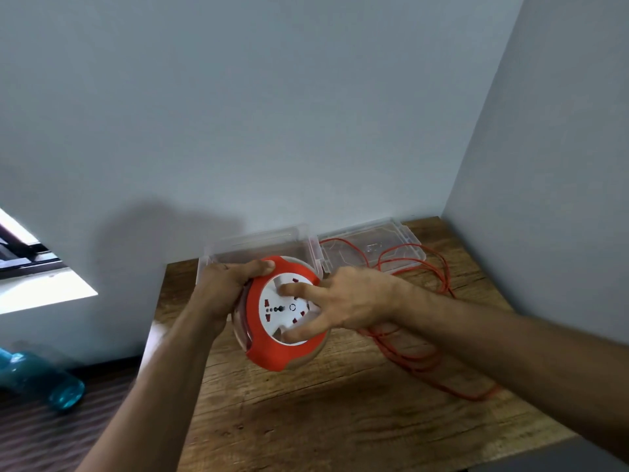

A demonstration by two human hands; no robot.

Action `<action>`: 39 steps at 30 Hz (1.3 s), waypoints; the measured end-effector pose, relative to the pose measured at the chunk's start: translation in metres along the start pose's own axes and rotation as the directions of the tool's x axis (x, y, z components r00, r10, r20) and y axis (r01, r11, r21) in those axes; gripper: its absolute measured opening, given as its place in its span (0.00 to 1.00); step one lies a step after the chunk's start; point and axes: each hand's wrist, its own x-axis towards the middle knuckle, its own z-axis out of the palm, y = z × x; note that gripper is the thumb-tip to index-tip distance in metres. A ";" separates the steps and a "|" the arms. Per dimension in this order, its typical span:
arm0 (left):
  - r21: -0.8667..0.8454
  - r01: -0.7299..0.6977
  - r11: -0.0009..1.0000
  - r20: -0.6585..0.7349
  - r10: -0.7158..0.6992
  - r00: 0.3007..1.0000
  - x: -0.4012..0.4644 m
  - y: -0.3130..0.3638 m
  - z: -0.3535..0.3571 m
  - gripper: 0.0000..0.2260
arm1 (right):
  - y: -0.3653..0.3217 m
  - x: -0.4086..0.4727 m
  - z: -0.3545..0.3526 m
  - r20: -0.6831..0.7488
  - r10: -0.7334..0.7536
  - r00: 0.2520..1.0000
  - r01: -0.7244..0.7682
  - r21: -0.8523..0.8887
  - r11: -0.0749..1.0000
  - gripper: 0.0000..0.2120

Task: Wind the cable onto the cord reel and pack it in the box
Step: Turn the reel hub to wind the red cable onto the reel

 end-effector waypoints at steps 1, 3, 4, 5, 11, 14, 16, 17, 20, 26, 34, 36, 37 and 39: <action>-0.004 0.010 1.000 0.014 -0.009 1.000 0.001 0.001 -0.001 0.11 | 0.002 0.002 0.000 -0.005 -0.018 1.000 0.018 -0.016 1.000 0.33; 0.000 0.011 1.000 0.037 -0.011 0.999 0.001 0.001 -0.001 0.13 | 0.004 0.010 0.003 -0.003 -0.033 0.999 0.033 -0.024 0.999 0.35; -0.004 0.005 1.000 0.049 -0.004 0.999 0.001 0.001 0.000 0.14 | 0.003 0.014 0.005 0.002 -0.039 0.999 0.039 -0.012 0.999 0.34; -0.016 0.002 1.000 0.056 -0.001 0.998 0.000 0.001 0.001 0.14 | 0.003 0.019 0.007 0.012 -0.042 0.999 0.042 -0.003 0.999 0.33; -0.021 -0.062 0.998 -0.212 0.056 0.976 -0.002 -0.005 0.002 0.05 | -0.017 0.037 0.027 -0.081 0.506 0.859 -0.483 0.201 0.852 0.29; -0.005 -0.240 0.971 -0.312 0.227 0.923 -0.008 -0.009 0.012 0.06 | -0.038 0.055 0.033 -0.005 0.893 0.450 -0.681 0.646 0.347 0.33; 0.060 -0.360 0.931 -0.345 0.358 0.868 -0.015 -0.014 0.018 0.08 | -0.051 0.068 0.032 0.262 0.926 0.273 -0.442 0.889 -0.121 0.34; 0.095 -0.400 0.911 -0.345 0.407 0.846 -0.017 -0.017 0.019 0.10 | -0.055 0.073 0.030 0.402 0.879 0.257 -0.251 0.906 -0.341 0.34; 0.078 -0.431 0.899 -0.359 0.429 0.829 -0.021 -0.022 0.017 0.11 | -0.059 0.070 0.021 0.657 0.686 0.313 0.064 0.706 -0.706 0.31; -0.161 -0.239 0.958 -0.391 0.161 0.906 -0.018 -0.028 0.011 0.04 | -0.054 0.040 0.017 0.517 0.778 0.358 -0.307 0.852 -0.425 0.22; 0.038 -0.085 0.996 -0.175 0.091 0.980 -0.009 -0.020 -0.004 0.08 | -0.024 0.018 0.015 0.016 0.348 0.937 -0.342 0.232 0.910 0.32; 0.107 -0.059 0.993 -0.060 0.065 0.996 -0.006 -0.013 -0.010 0.07 | -0.015 0.019 0.009 0.028 0.210 0.977 -0.211 0.190 0.959 0.36; 0.128 -0.042 0.991 -0.004 0.043 0.999 -0.004 -0.010 -0.012 0.06 | -0.011 0.019 0.007 0.045 0.141 0.989 -0.146 0.164 0.976 0.37; 0.154 -0.005 0.988 0.066 -0.005 0.998 0.000 -0.006 -0.015 0.06 | -0.006 0.022 0.002 0.076 0.043 0.996 -0.054 0.140 0.989 0.38</action>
